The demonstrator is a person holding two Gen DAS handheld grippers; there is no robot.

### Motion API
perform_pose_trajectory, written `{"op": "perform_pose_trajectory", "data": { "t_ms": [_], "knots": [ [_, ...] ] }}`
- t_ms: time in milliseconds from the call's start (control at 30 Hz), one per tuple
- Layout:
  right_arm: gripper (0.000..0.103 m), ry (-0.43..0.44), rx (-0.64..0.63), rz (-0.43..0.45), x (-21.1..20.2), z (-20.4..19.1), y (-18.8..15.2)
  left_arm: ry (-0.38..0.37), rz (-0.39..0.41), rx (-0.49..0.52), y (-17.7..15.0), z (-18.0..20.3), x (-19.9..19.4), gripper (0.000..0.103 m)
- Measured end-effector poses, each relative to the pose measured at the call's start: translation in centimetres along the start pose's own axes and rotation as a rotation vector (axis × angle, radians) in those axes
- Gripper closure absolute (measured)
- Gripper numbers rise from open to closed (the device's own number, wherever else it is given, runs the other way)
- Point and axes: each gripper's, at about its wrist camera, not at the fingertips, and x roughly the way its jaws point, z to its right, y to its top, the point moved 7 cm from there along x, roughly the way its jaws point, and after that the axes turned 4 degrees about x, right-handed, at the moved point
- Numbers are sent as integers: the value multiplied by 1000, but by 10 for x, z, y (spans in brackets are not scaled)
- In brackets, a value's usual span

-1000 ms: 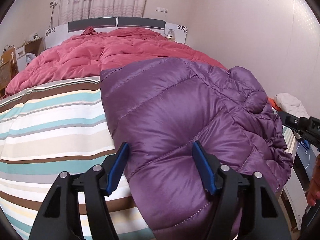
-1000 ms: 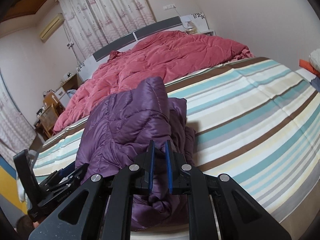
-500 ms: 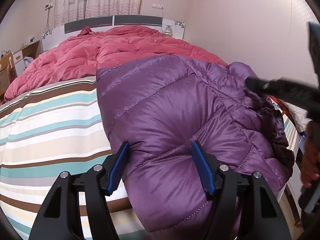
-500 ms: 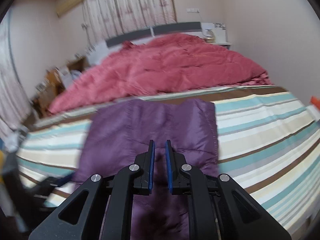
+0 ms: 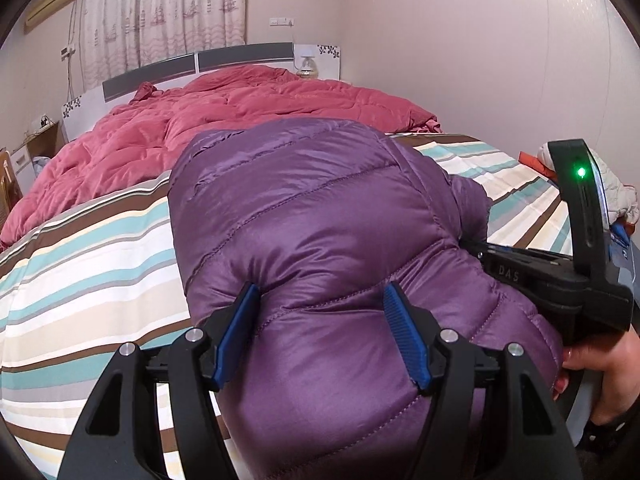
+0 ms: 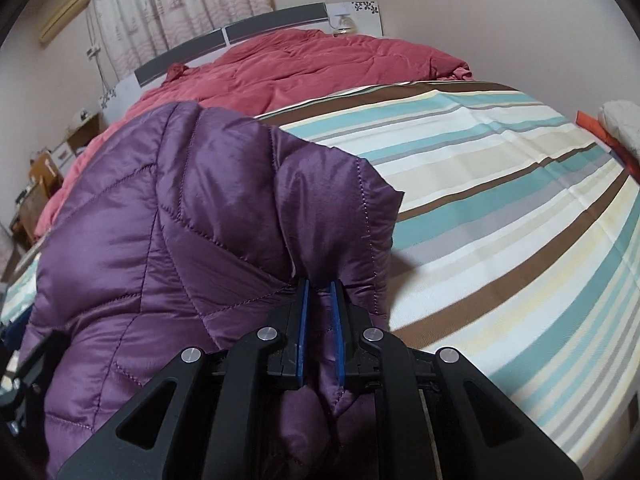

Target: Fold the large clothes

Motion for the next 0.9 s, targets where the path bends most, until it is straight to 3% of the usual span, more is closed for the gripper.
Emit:
{"op": "perform_pose_trajectory", "data": {
  "t_ms": [200,333,367,400,433,467,500,533,567,733,900],
  "knots": [
    [93,49,1,-17,-19,3,12,9,-14,-16,2,-4,-10,38],
    [93,131,20,60,-64,-6,37,-20,-21,-113,15,-18,-23,38],
    [87,153,3,80,-73,-14,45,-20,-12,-132,21,-21,-25,36],
    [75,169,-12,91,-78,-22,52,-14,-6,-145,27,-24,-26,29],
    [38,179,-20,92,-78,-28,58,-2,0,-157,36,-27,-26,23],
    [27,191,-28,94,-78,-36,64,11,6,-161,47,-30,-24,22],
    [32,203,-44,108,-77,-43,70,31,1,-153,55,-32,-20,22],
    [46,192,-86,133,-75,-52,76,62,-24,-132,63,-33,-10,22],
    [49,161,-131,133,-68,-59,81,77,-47,-122,68,-33,-1,22],
    [54,71,-151,9,-9,-61,79,132,-141,-136,66,-42,45,21],
    [54,90,-99,-34,31,-48,60,120,-160,-181,52,-42,67,19]
  ]
}}
